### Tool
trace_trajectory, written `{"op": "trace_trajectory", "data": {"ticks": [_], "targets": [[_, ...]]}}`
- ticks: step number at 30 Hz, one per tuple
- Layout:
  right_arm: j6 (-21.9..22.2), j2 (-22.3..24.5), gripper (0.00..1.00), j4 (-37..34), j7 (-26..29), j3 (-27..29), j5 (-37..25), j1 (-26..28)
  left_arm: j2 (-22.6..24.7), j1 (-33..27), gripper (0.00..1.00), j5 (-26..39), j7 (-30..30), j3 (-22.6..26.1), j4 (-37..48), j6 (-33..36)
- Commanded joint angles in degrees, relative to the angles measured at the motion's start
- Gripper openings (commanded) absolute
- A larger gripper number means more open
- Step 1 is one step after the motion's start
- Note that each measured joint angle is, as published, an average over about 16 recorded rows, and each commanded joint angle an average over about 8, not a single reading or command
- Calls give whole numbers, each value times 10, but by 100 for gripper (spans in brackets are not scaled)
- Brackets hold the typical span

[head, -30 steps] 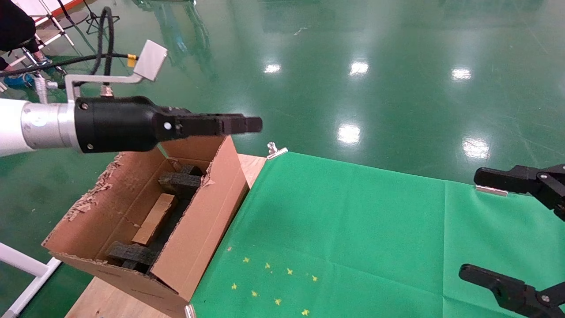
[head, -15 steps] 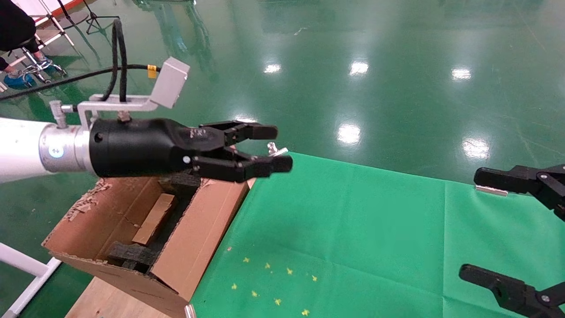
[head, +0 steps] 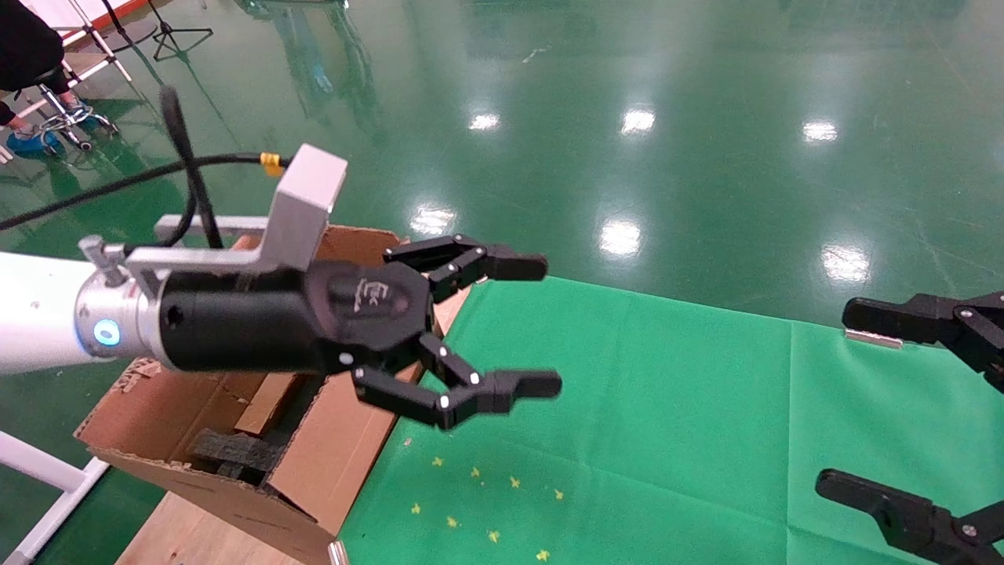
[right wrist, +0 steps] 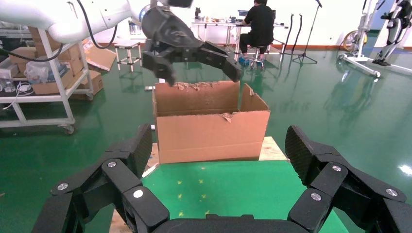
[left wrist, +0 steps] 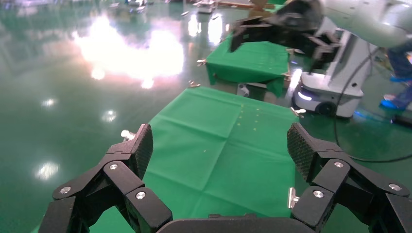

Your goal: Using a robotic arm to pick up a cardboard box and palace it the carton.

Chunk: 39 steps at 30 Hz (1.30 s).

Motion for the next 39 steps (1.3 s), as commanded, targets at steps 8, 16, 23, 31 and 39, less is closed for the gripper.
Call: {"op": "trace_trajectory", "data": {"ticks": [8, 16, 23, 31, 39], "targets": [[0, 0, 100, 0, 0, 0, 0, 0, 9, 58, 100, -22, 72, -48, -53, 9], [0, 0, 100, 0, 0, 0, 0, 0, 12, 76, 100, -30, 88, -63, -70, 12], [0, 0, 100, 0, 0, 0, 0, 0, 12, 71, 100, -28, 84, -59, -64, 12], [0, 0, 100, 0, 0, 0, 0, 0, 11, 67, 100, -26, 81, -55, -61, 11], [0, 0, 100, 0, 0, 0, 0, 0, 11, 65, 100, -25, 80, -54, -59, 10]]}}
